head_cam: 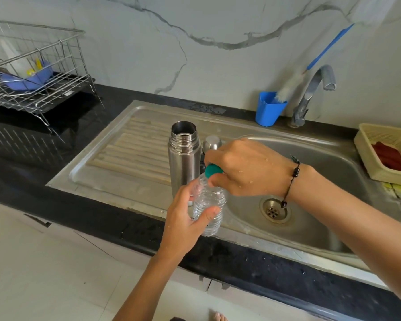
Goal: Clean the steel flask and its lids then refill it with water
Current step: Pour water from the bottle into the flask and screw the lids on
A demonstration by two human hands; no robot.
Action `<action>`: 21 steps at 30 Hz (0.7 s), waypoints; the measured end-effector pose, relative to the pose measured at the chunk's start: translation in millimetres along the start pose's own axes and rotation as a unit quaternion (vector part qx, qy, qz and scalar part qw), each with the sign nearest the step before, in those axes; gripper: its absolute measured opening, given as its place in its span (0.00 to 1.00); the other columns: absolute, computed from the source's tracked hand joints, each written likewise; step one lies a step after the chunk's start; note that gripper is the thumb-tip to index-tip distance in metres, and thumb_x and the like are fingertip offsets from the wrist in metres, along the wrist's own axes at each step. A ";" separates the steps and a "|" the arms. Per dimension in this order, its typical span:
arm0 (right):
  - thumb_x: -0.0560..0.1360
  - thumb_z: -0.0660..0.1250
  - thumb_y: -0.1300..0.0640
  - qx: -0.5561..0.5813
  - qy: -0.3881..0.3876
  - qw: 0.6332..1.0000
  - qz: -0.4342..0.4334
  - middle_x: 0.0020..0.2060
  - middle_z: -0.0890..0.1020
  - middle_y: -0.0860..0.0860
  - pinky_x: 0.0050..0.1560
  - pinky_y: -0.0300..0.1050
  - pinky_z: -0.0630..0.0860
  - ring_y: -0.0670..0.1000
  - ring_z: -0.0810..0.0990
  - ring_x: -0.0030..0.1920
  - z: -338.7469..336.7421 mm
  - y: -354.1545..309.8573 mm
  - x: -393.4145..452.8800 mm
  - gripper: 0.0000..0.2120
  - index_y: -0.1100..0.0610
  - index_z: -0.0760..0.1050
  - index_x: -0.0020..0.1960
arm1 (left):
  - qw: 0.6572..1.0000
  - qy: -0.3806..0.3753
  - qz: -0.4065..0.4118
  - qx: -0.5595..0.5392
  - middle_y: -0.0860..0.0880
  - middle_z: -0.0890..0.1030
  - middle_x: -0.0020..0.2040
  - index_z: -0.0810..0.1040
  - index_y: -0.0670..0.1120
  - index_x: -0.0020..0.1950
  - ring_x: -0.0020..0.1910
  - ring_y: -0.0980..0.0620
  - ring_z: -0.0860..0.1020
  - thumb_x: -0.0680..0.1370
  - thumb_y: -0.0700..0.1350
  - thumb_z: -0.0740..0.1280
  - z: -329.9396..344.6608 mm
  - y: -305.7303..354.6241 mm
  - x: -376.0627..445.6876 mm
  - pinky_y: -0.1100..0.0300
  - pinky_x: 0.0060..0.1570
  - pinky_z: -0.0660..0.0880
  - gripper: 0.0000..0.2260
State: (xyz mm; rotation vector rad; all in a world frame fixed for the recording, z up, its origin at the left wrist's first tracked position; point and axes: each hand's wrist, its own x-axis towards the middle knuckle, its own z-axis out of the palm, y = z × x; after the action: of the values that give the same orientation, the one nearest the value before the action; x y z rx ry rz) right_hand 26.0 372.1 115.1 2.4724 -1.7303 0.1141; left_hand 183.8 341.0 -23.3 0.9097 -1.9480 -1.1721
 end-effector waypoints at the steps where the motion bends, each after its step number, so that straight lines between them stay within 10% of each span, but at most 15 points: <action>1: 0.76 0.59 0.43 0.048 0.013 0.999 0.008 0.36 0.78 0.52 0.33 0.42 0.65 0.46 0.66 0.30 3.9 1.3 -2.2 0.19 0.58 0.74 0.54 | 1.000 0.001 0.003 0.000 0.62 0.74 0.61 0.65 0.64 0.63 0.60 0.66 0.72 0.69 0.61 0.69 -0.5 0.5 -0.5 0.77 0.54 0.67 0.26; 7: 0.71 0.68 0.42 0.401 0.011 0.898 0.181 0.43 0.79 0.46 0.42 0.37 0.77 0.45 0.79 0.41 60.6 22.6 -59.8 0.23 0.43 0.68 0.64 | 0.997 0.002 0.052 0.064 0.55 0.73 0.57 0.68 0.54 0.70 0.55 0.61 0.74 0.70 0.61 0.67 -2.0 6.4 -3.4 0.75 0.54 0.69 0.30; 14: 0.69 0.72 0.64 0.362 0.045 0.892 0.266 0.37 0.78 0.40 0.41 0.23 0.69 0.31 0.76 0.40 86.3 19.0 -66.3 0.24 0.41 0.65 0.52 | 0.993 -0.023 0.053 0.103 0.55 0.71 0.59 0.65 0.51 0.73 0.57 0.59 0.70 0.69 0.66 0.63 26.6 37.4 24.8 0.76 0.53 0.66 0.35; 21: 0.68 0.73 0.64 0.330 0.141 0.871 0.335 0.41 0.81 0.50 0.44 0.33 0.75 0.47 0.80 0.41 39.2 121.0 -28.1 0.17 0.56 0.72 0.55 | 0.996 -0.013 0.082 0.033 0.48 0.68 0.73 0.60 0.47 0.77 0.71 0.53 0.66 0.81 0.42 0.61 68.3 86.9 139.7 0.58 0.69 0.64 0.24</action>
State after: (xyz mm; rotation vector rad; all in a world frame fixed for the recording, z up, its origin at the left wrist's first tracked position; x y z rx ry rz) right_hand -97.6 351.7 79.3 1.8604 -2.6119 1.2431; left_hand 35.3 285.5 58.0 0.7544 -2.0509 -1.0363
